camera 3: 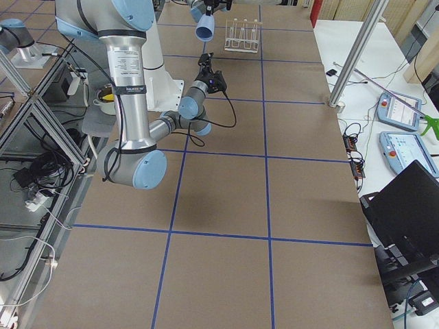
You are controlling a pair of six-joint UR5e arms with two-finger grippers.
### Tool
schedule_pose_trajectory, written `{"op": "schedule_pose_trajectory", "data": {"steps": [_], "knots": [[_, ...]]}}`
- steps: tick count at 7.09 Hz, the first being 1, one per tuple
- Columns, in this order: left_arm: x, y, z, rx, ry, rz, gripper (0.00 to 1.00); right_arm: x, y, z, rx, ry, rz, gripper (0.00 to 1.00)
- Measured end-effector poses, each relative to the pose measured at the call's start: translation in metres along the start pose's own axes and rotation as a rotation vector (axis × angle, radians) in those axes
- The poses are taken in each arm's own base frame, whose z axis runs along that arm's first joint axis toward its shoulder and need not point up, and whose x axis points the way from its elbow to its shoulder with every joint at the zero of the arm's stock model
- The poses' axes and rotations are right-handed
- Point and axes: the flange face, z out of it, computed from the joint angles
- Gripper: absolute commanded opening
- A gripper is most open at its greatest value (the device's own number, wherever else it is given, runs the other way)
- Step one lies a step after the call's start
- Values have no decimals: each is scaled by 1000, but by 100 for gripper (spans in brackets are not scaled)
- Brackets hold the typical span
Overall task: Hang cup on cup holder
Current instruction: 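Pull the cup toward the rack with the left gripper while the right gripper withdraws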
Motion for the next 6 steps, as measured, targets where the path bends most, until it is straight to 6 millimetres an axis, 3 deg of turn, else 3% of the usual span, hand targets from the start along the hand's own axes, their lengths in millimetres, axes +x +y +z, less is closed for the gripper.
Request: {"op": "schedule_pose_trajectory", "data": {"steps": [3,6], "knots": [[-2,-38,-47,118,-80,110,0,42,-80,-19,7,429,-52,100],[16,-71,-93,167,-287,215,0,64,-175,-67,-85,795,-65,100]]}}
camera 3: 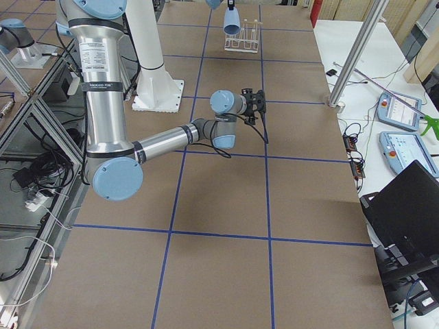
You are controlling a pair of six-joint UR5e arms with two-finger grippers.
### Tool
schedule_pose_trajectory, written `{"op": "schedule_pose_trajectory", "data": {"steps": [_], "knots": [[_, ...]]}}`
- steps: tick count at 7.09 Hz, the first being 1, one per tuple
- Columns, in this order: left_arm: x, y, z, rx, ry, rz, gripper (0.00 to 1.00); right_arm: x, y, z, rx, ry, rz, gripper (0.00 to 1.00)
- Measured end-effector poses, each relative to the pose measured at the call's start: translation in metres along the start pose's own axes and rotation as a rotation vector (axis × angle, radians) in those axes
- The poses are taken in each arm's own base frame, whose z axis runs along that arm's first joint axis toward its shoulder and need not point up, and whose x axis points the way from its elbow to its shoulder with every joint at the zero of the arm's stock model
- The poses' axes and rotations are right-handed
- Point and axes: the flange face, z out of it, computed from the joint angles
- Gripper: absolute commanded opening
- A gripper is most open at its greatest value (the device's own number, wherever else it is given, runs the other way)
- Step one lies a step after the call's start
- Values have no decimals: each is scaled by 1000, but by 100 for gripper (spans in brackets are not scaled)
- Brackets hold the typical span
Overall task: Hang cup on cup holder
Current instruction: 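Pull the cup toward the rack with the left gripper while the right gripper withdraws, then move the cup with the left gripper above the rack's pegs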
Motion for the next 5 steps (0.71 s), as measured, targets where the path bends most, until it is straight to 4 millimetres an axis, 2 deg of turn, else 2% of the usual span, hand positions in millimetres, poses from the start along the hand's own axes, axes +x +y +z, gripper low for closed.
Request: {"op": "schedule_pose_trajectory", "data": {"steps": [2,3,5], "knots": [[2,-27,-33,40,-114,65,0,40,-40,-19,-56,205,-36,100],[1,-35,-47,63,-168,96,0,62,-50,-28,-86,298,-67,100],[-4,-39,-73,89,-300,166,0,113,-56,-50,-173,456,-160,100]]}}
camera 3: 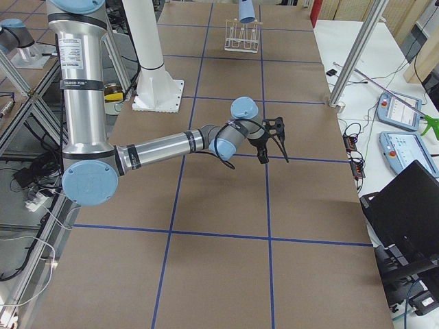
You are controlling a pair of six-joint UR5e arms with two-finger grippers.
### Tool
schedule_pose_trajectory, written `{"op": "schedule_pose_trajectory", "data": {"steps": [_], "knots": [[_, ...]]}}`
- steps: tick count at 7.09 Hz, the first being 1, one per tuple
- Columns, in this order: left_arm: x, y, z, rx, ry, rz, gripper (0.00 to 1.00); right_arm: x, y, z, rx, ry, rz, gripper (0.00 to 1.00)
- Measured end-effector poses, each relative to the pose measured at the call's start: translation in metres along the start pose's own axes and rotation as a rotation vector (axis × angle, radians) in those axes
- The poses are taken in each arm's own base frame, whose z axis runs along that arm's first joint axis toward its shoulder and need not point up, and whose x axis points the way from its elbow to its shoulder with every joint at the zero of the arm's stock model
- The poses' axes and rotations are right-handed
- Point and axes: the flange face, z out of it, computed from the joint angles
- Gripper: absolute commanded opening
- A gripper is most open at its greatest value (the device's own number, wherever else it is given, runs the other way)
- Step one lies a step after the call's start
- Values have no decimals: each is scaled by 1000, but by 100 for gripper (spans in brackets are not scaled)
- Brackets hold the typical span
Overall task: Hang cup on cup holder
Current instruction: 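Move the cup with the left gripper above the rack's pegs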
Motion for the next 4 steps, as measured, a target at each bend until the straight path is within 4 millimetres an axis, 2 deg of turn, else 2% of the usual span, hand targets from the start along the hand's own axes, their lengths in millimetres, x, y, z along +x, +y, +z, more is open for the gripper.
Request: {"op": "schedule_pose_trajectory", "data": {"steps": [2,4], "knots": [[-8,-2,-18,-13,-143,83,0,57,11,-4,-109,119,-96,100],[-18,-5,-27,-36,-263,153,0,114,14,-25,-236,184,-186,100]]}}
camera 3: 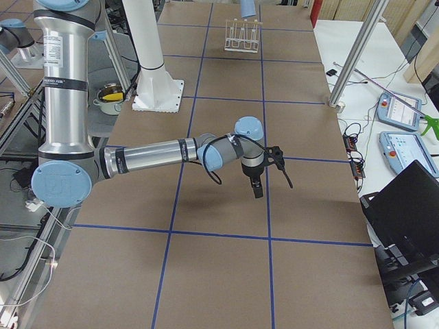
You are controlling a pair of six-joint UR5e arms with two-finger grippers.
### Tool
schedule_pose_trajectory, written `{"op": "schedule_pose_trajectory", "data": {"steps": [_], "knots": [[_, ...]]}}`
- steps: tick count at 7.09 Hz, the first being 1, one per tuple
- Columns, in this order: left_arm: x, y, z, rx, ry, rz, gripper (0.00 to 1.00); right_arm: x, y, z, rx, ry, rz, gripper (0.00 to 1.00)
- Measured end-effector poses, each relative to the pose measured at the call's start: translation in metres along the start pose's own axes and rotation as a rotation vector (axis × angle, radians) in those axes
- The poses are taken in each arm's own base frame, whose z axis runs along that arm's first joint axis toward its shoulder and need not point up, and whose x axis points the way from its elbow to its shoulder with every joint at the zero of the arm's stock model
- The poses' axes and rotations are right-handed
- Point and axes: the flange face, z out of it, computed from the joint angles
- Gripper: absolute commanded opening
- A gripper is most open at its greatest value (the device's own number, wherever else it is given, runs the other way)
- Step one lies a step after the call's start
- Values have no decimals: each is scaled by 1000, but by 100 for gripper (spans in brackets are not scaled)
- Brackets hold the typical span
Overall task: Hang cup on cup holder
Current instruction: 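Move the cup with the left gripper above the rack's pegs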
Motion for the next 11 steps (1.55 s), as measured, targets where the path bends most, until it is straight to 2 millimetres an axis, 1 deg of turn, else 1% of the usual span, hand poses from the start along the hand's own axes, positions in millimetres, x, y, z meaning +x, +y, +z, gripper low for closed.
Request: {"op": "schedule_pose_trajectory", "data": {"steps": [2,3,4,5,7,8,10,11], "knots": [[-23,-1,4,-38,-157,93,0,49,11,-17,-120,20,-88,100],[-38,2,5,-62,-252,133,0,66,18,-25,-161,-2,-111,100],[-52,6,8,-88,-323,160,0,74,24,-29,-176,-31,-123,100],[-66,9,13,-113,-363,170,0,77,28,-29,-181,-46,-126,100],[-85,3,31,-145,-399,159,0,80,31,-29,-182,-49,-123,100],[-95,-4,44,-154,-406,153,0,80,32,-29,-183,-48,-118,100],[-123,-21,78,-156,-406,150,0,80,32,-29,-183,-48,-114,100],[-131,-24,91,-159,-403,152,0,80,32,-29,-184,-49,-113,100]]}}
